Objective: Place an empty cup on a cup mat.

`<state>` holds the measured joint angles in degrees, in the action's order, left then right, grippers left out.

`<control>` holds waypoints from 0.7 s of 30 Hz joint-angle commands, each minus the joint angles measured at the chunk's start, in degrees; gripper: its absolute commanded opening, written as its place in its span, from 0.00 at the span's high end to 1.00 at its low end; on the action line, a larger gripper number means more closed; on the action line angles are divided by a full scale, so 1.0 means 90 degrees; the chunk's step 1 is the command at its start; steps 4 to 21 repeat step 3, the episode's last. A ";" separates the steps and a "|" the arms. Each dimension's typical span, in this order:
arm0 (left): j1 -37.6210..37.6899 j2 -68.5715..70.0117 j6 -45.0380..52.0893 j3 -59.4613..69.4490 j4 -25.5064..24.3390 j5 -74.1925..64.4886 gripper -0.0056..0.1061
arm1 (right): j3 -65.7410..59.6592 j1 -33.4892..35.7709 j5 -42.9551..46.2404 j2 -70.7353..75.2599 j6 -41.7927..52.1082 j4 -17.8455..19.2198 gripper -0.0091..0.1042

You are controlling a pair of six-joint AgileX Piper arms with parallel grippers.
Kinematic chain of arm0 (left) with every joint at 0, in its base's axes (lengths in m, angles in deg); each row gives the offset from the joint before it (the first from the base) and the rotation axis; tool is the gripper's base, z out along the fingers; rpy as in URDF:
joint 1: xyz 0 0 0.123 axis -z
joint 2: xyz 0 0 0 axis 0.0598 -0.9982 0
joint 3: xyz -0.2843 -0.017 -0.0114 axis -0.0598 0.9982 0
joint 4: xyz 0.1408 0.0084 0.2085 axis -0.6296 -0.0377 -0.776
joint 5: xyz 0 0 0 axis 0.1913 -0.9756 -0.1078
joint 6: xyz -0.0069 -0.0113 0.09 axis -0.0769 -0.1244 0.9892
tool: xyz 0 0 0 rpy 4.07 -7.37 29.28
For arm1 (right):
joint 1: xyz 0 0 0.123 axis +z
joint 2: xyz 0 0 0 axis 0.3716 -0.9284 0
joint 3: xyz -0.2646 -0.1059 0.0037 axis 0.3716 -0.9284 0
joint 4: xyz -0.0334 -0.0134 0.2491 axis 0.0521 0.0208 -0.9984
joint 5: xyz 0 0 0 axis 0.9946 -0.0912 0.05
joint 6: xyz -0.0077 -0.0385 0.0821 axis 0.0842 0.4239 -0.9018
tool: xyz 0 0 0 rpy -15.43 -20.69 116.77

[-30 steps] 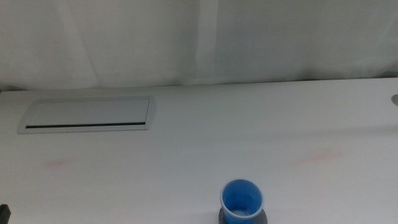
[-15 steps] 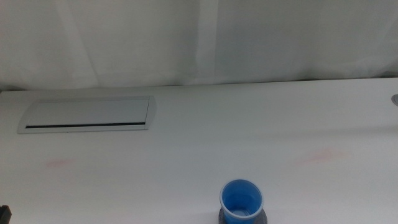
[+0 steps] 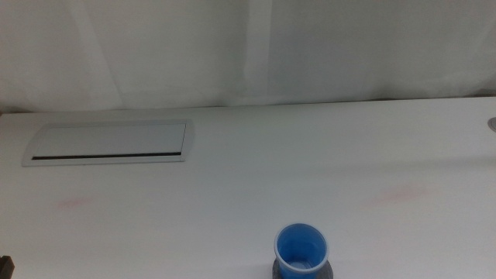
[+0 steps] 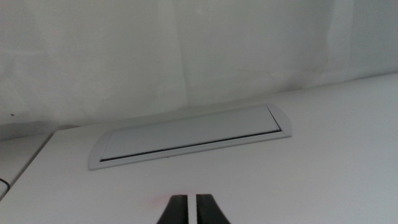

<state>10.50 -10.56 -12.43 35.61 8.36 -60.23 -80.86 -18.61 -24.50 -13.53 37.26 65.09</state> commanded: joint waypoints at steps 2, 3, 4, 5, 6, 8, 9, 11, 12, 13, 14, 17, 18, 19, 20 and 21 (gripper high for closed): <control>0.0039 0.0137 -0.0032 0.0113 0.0057 0.0024 0.98 | -0.0109 -0.0042 0.0100 0.0012 0.0046 0.0077 0.94; 0.0039 0.0137 -0.0032 0.0113 0.0057 0.0024 0.98 | -0.0109 -0.0042 0.0100 0.0012 0.0015 0.0077 0.94; 0.0039 0.0137 -0.0032 0.0113 0.0057 0.0024 0.98 | -0.0109 -0.0042 0.0100 0.0012 0.0015 0.0077 0.94; 0.0039 0.0137 -0.0032 0.0113 0.0057 0.0024 0.98 | -0.0109 -0.0042 0.0100 0.0012 0.0015 0.0077 0.94; 0.0039 0.0137 -0.0032 0.0113 0.0057 0.0024 0.98 | -0.0109 -0.0042 0.0100 0.0012 0.0015 0.0077 0.94; 0.0039 0.0137 -0.0032 0.0113 0.0057 0.0024 0.98 | -0.0109 -0.0042 0.0100 0.0012 0.0015 0.0077 0.94; 0.0039 0.0137 -0.0032 0.0113 0.0057 0.0024 0.98 | -0.0109 -0.0042 0.0100 0.0012 0.0015 0.0077 0.94; 0.0039 0.0137 -0.0032 0.0113 0.0057 0.0024 0.98 | -0.0109 -0.0042 0.0100 0.0012 0.0015 0.0077 0.94; 0.0039 0.0137 -0.0032 0.0113 0.0057 0.0024 0.98 | -0.0109 -0.0042 0.0100 0.0012 0.0015 0.0077 0.94; 0.0039 0.0137 -0.0032 0.0113 0.0057 0.0024 0.98 | -0.0109 -0.0042 0.0100 0.0012 0.0015 0.0077 0.94; 0.0039 0.0137 -0.0032 0.0113 0.0057 0.0024 0.98 | -0.0109 -0.0042 0.0100 0.0012 0.0015 0.0077 0.94; 0.0039 0.0137 -0.0032 0.0113 0.0057 0.0024 0.98 | -0.0109 -0.0042 0.0100 0.0012 0.0015 0.0077 0.94; 0.0039 0.0137 -0.0032 0.0113 0.0057 0.0024 0.98 | -0.0109 -0.0042 0.0100 0.0012 0.0015 0.0077 0.94; 0.0039 0.0137 -0.0032 0.0113 0.0057 0.0024 0.98 | -0.0109 -0.0042 0.0100 0.0012 0.0015 0.0077 0.94; 0.0039 0.0137 -0.0032 0.0113 0.0057 0.0024 0.98 | -0.0109 -0.0042 0.0100 0.0012 0.0015 0.0077 0.94; 0.0039 0.0137 -0.0032 0.0113 0.0057 0.0024 0.98 | -0.0109 -0.0042 0.0100 0.0012 0.0015 0.0077 0.94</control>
